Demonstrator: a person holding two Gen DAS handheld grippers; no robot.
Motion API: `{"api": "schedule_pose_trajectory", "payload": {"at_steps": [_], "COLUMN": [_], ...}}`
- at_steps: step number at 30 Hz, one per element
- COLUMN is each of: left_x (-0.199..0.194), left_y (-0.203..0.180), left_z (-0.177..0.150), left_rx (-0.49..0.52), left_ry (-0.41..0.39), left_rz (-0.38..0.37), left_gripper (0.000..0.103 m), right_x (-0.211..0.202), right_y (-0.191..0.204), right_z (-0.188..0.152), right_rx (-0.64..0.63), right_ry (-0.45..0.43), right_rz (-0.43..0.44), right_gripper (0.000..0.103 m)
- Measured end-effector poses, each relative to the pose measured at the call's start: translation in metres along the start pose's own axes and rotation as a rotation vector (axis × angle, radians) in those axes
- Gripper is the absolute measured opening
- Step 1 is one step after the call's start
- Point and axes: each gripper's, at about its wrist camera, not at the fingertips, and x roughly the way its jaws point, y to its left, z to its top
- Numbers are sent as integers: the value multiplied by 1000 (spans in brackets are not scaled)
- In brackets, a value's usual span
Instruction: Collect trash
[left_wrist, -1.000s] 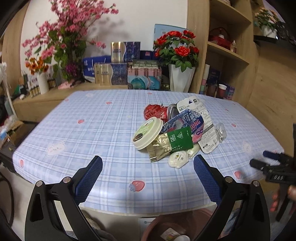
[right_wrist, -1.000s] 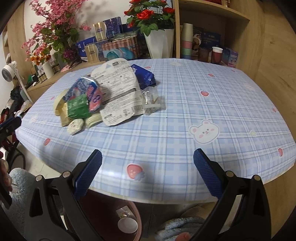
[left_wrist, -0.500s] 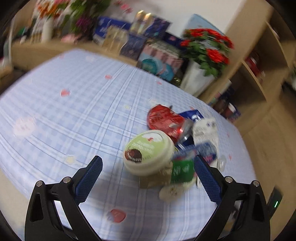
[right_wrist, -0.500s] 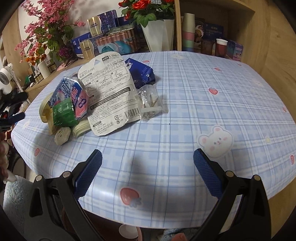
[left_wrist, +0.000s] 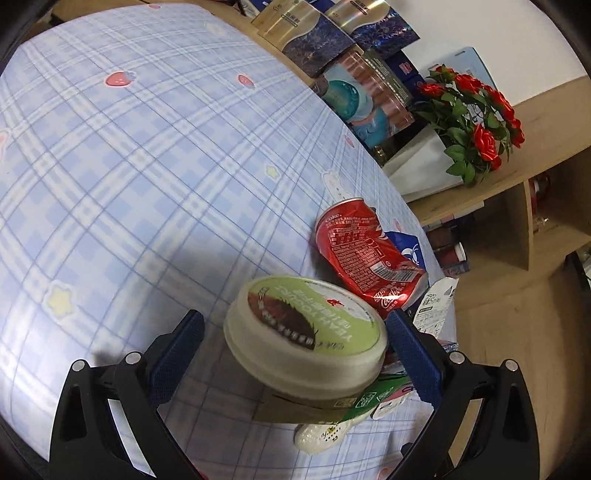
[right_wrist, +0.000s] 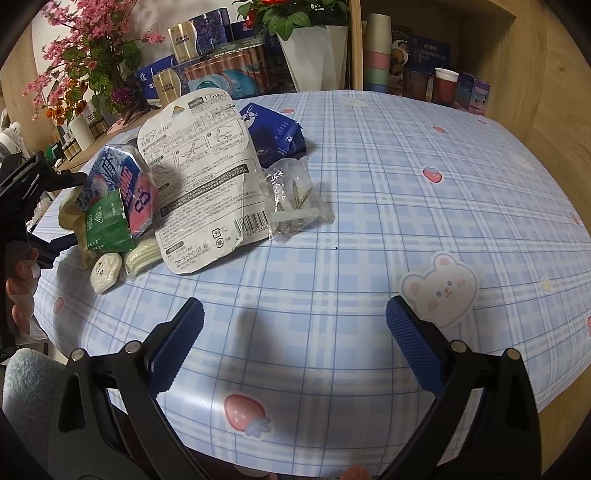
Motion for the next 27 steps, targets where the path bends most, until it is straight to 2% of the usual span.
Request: {"api": "schedule_pose_trajectory", "payload": {"at_steps": [1,2,3,5,7,10,16,20,23,27], "left_x": [2,4,7,10,9,-3,-33,-53,-67,-82], "left_y": [-1,-2,-3,-5,-6,-7,-10,-12,-15,-19], "left_z": [1,2,2,3,3,3,6,7,5,2], "left_rx": [13,19,23,42,77,135,225,275,314,345], "left_ry": [2,8,31,55,63,36,-21,-51,-57,-67], "left_rz": [3,-5,-17,13,36,43,40,29,21,1], "left_gripper": [92,80,73,47,30,19,13,13,13,13], "right_x": [1,2,2,3,3,3,2,-1,5,17], "right_y": [0,1,1,3,6,13,43,67,84,99], "right_z": [0,1,1,3,6,12,36,61,81,101], "right_rx": [-2,-3,-4,-16,-28,-51,-153,-234,-288,-326], "right_ry": [1,2,1,-3,-5,-9,-35,-73,-72,-52], "right_rz": [0,0,1,0,4,24,80,137,204,273], "right_gripper": [97,97,97,97,97,97,97,95,84,78]}}
